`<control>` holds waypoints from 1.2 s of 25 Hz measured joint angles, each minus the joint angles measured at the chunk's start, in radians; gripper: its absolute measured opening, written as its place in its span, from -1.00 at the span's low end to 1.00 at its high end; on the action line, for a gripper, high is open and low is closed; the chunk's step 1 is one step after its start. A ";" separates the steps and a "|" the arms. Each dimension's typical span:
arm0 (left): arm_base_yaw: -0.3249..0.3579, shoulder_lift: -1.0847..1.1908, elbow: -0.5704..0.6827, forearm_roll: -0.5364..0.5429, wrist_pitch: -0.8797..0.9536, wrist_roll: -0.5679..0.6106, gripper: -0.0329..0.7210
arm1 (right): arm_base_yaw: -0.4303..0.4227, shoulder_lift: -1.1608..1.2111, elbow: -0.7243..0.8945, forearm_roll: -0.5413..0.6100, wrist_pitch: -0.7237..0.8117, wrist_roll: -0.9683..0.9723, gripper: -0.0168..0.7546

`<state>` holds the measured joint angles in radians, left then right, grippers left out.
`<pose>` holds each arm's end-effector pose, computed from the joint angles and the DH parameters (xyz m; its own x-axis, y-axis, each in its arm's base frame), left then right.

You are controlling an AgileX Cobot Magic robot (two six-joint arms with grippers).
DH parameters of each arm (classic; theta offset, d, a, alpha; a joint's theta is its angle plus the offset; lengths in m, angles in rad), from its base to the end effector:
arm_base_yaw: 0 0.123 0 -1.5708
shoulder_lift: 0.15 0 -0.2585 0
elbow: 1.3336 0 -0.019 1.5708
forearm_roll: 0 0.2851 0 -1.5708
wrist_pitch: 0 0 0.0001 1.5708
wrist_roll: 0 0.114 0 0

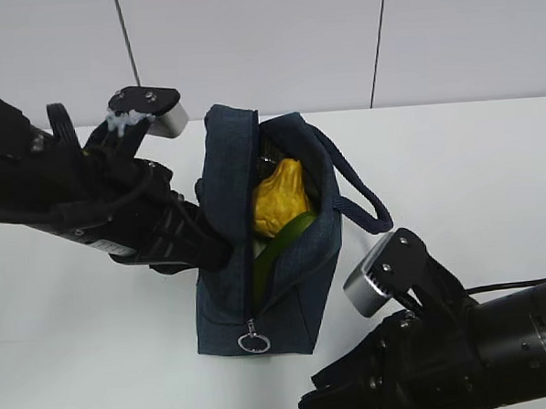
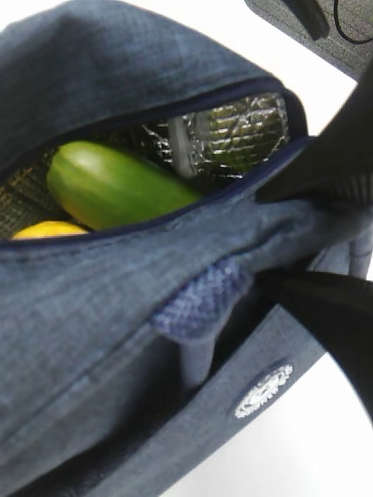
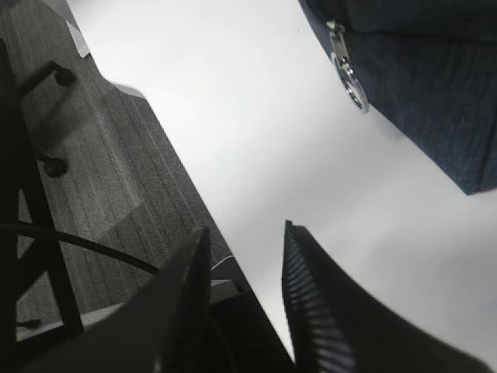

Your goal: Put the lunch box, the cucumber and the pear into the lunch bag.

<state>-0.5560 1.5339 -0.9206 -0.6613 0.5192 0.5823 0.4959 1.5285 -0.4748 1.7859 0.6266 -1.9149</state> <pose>0.2775 -0.2134 0.1648 -0.6985 0.4207 -0.5789 0.6450 0.7204 -0.2547 0.2060 0.1858 0.0884 -0.5776 -0.3875 -0.7185 -0.7853 0.5040 0.3595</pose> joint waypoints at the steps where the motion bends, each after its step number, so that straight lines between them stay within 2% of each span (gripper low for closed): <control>1: 0.000 0.000 0.000 0.000 -0.001 0.000 -0.54 | 0.000 0.000 0.000 0.000 0.004 0.039 -0.29; 8: 0.000 -0.006 0.000 -0.001 0.011 0.000 -0.55 | 0.000 0.000 0.000 0.000 0.008 0.415 -0.29; 10: 0.000 -0.021 0.000 0.003 0.016 0.000 -0.55 | 0.000 0.000 0.000 -0.016 0.010 0.431 -0.29; 16: 0.000 -0.043 0.000 0.014 0.038 0.000 -0.55 | 0.000 0.000 -0.040 -0.174 -0.041 0.426 -0.29; 18: 0.000 -0.043 0.000 0.014 0.047 0.000 -0.55 | 0.000 0.001 -0.056 -0.205 -0.055 0.426 -0.19; 21: 0.000 -0.043 0.000 0.014 0.066 0.000 -0.56 | 0.000 0.001 -0.079 -0.237 -0.057 0.426 0.17; 23: 0.000 -0.043 0.000 0.015 0.081 0.000 -0.56 | 0.000 0.001 -0.094 -0.261 -0.057 0.426 0.30; 27: 0.000 -0.043 0.000 0.015 0.085 0.000 -0.56 | 0.000 0.001 -0.136 -0.400 -0.072 0.480 0.36; 30: 0.000 -0.043 0.000 0.015 0.085 0.000 -0.56 | 0.000 -0.002 -0.175 -0.636 -0.105 0.628 0.36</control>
<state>-0.5560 1.4909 -0.9206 -0.6459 0.6044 0.5823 0.4959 1.5267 -0.6500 1.1497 0.5218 -1.2869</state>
